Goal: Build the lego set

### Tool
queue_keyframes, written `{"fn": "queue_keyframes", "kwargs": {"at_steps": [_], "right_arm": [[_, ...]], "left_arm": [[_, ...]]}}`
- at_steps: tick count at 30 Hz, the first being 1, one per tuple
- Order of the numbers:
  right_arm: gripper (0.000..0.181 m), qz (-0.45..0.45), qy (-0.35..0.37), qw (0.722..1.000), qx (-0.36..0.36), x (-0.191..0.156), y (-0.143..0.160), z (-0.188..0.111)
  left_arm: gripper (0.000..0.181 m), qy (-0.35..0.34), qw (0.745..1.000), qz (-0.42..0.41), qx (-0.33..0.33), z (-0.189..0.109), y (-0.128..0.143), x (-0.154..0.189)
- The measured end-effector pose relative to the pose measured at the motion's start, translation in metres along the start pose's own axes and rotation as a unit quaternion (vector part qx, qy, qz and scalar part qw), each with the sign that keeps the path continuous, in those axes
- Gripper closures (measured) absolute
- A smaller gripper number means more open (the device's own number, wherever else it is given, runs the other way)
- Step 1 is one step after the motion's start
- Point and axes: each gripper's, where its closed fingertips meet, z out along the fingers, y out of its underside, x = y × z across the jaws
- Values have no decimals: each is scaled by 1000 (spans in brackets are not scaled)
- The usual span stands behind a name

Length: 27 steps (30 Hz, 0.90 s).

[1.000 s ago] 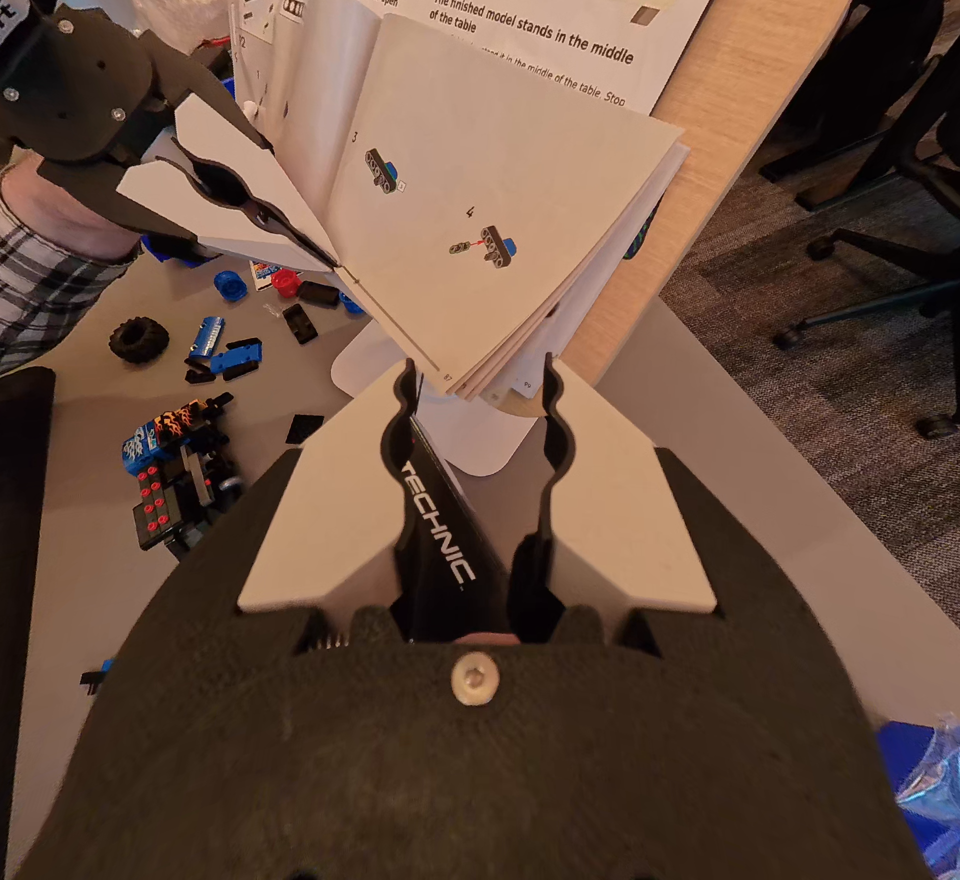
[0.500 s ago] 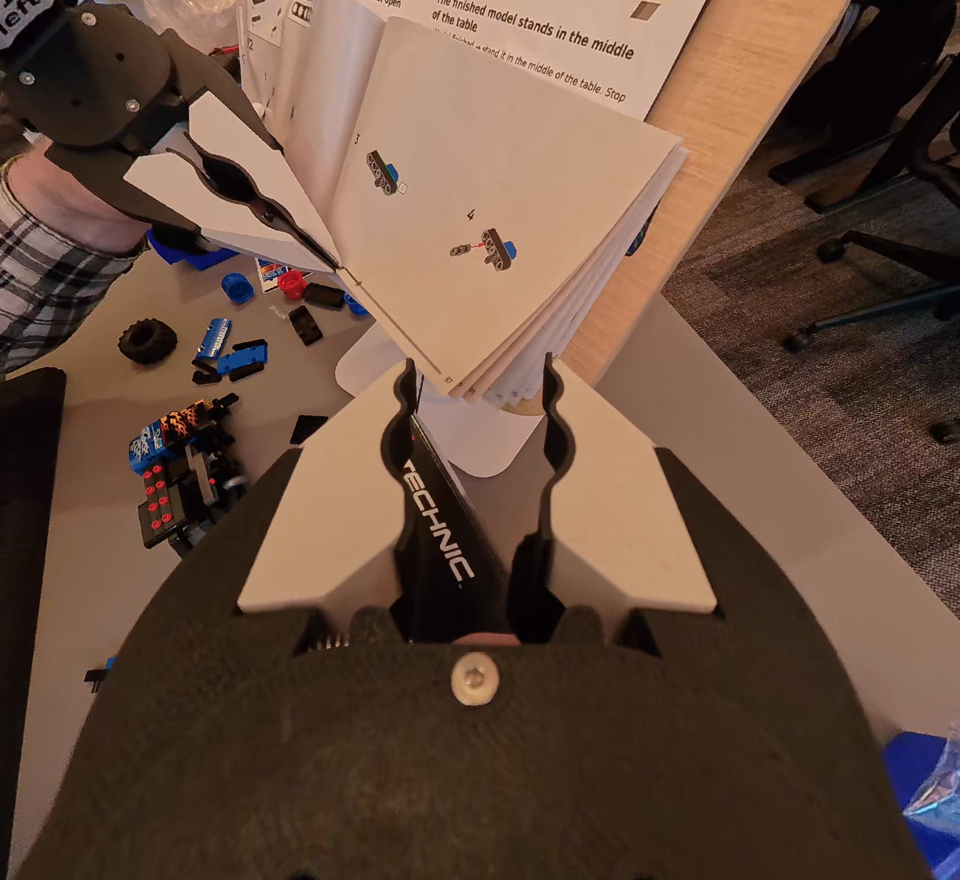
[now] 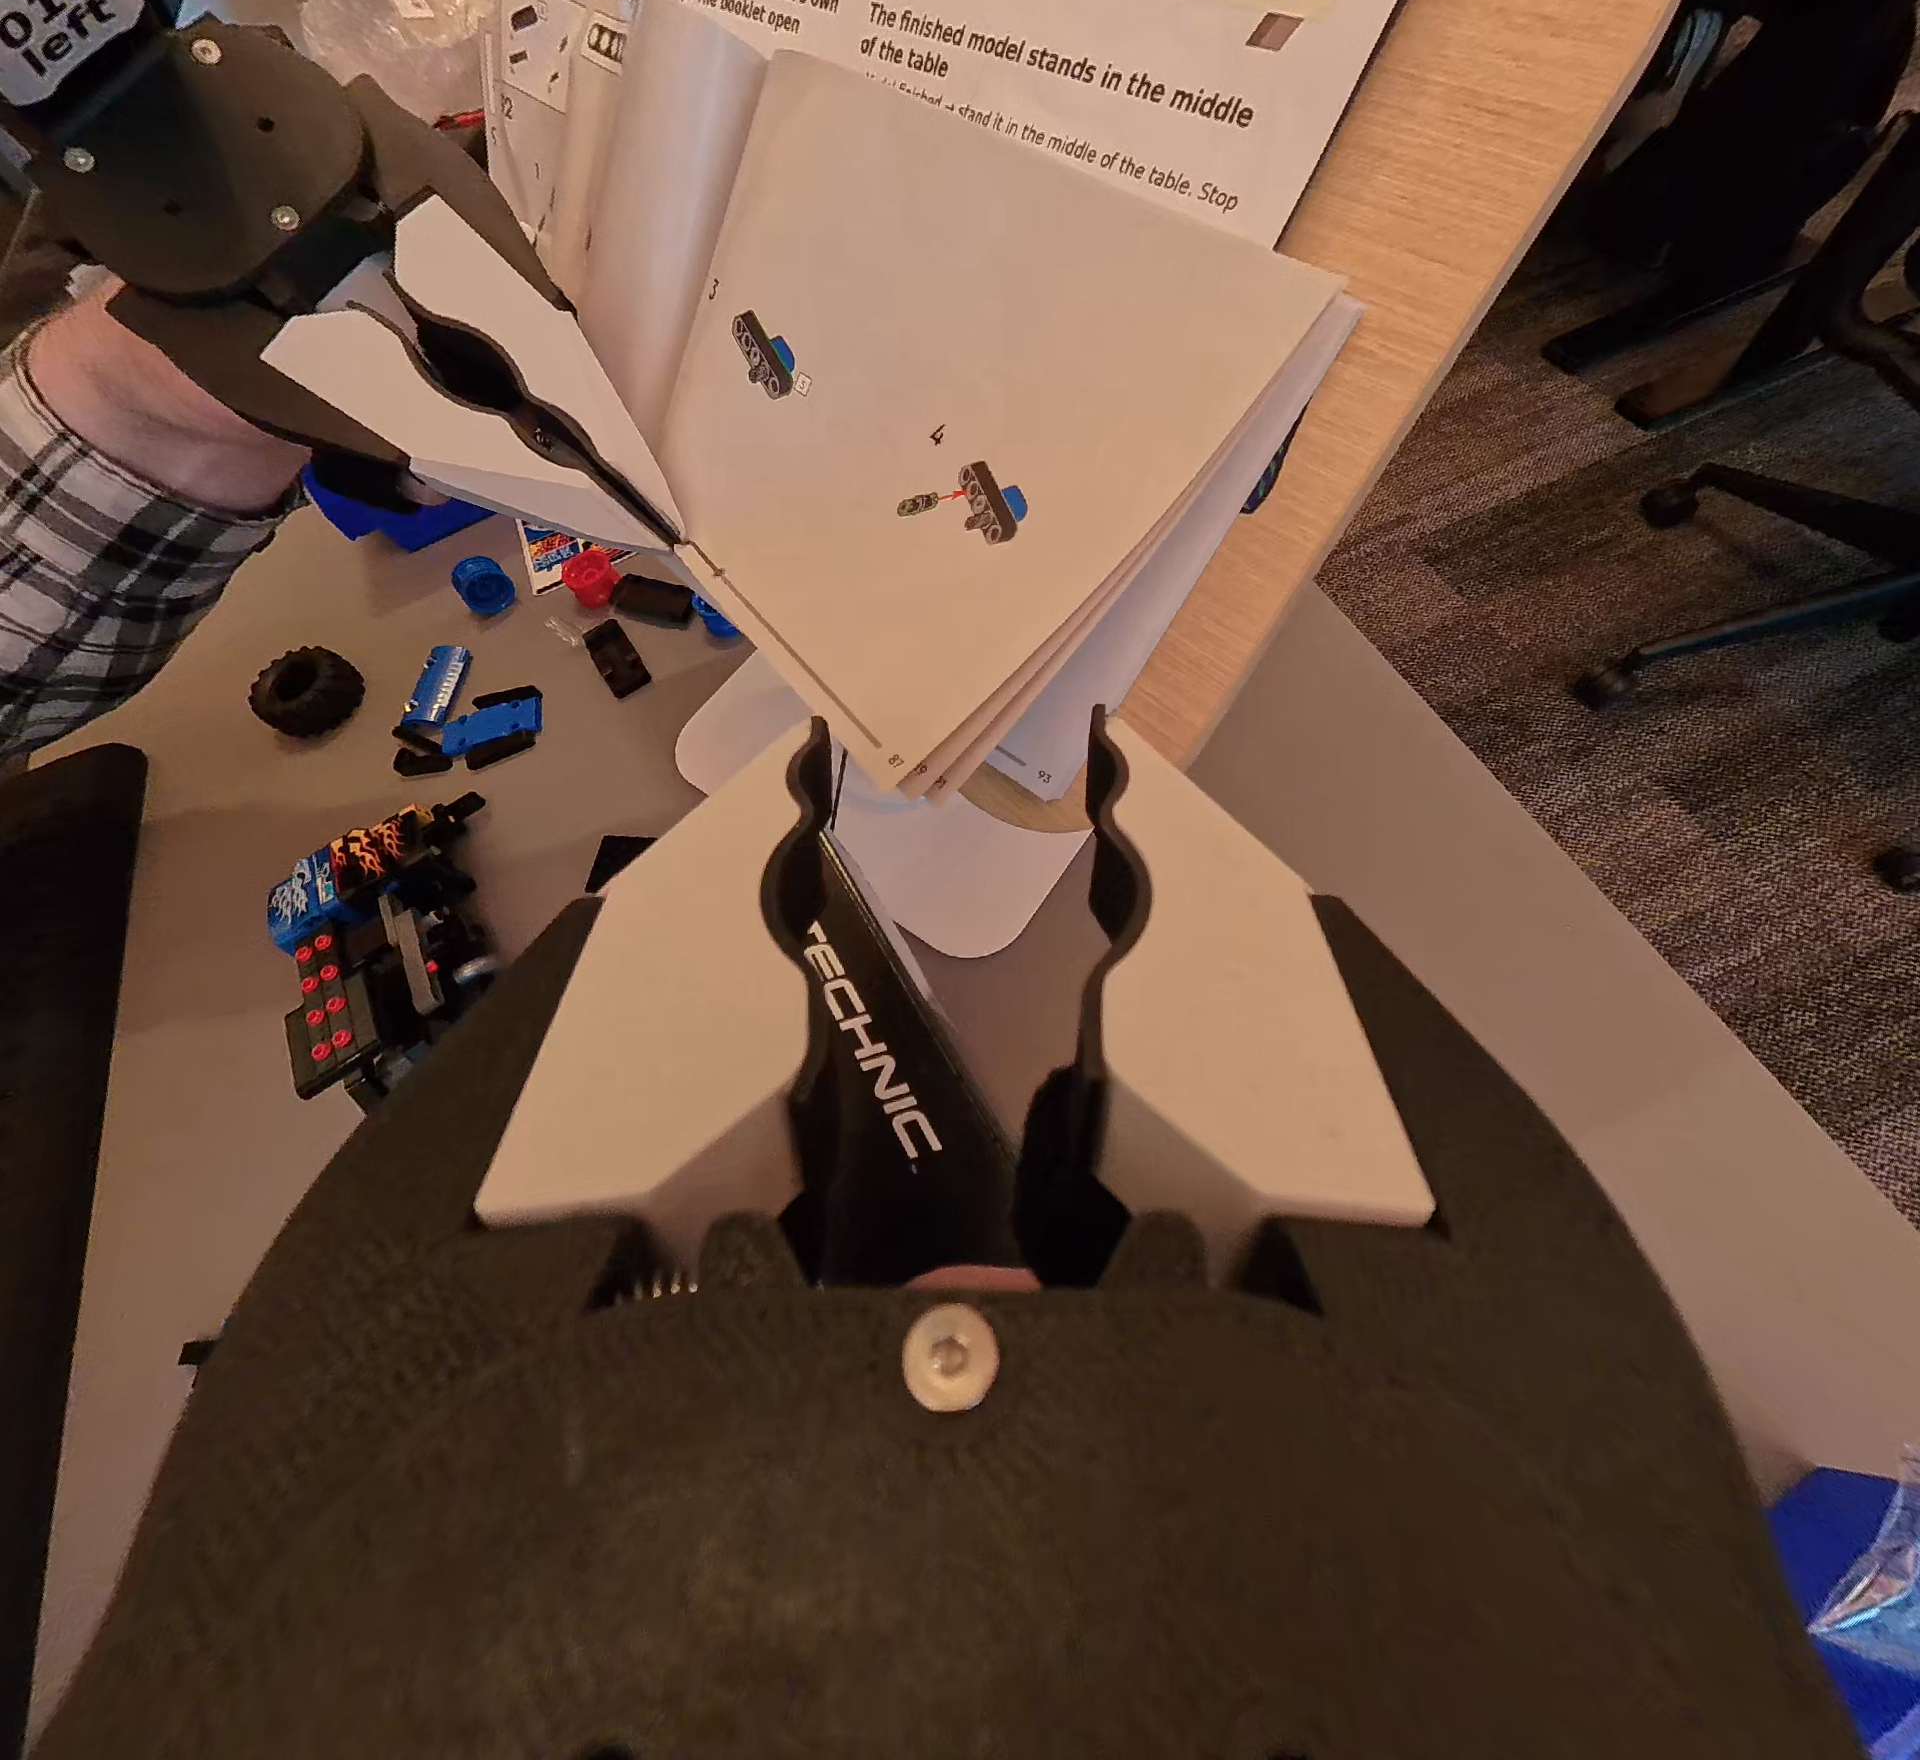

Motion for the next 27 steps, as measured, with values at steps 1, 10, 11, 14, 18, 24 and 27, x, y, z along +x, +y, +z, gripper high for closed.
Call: {"fn": "queue_keyframes", "kwargs": {"at_steps": [1, 10, 11, 14, 18, 24, 27], "right_arm": [[134, 0, 0, 1000, 0, 0, 0, 0], [133, 4, -2, 1000, 0, -1, 0, -1], [133, 4, -2, 1000, 0, -1, 0, -1], [133, 4, -3, 1000, -1, -1, 1, -1], [133, 3, -4, 1000, -2, -1, 1, -1], [135, 4, -10, 1000, -1, -3, 1, -1], [136, 3, -11, 1000, -3, -3, 2, -1]], "left_arm": [[181, 1, 1000, 0, -1, 0, 0, 0], [181, 7, 1000, -6, -1, 0, 0, 1], [181, 8, 1000, -7, -1, 0, 0, 1], [181, 10, 1000, -9, -1, 0, 0, 1], [181, 9, 1000, -8, 1, 0, -1, 1], [181, 15, 1000, -15, -2, 0, -1, 1], [181, 19, 1000, -21, -5, 1, 0, 1]]}}
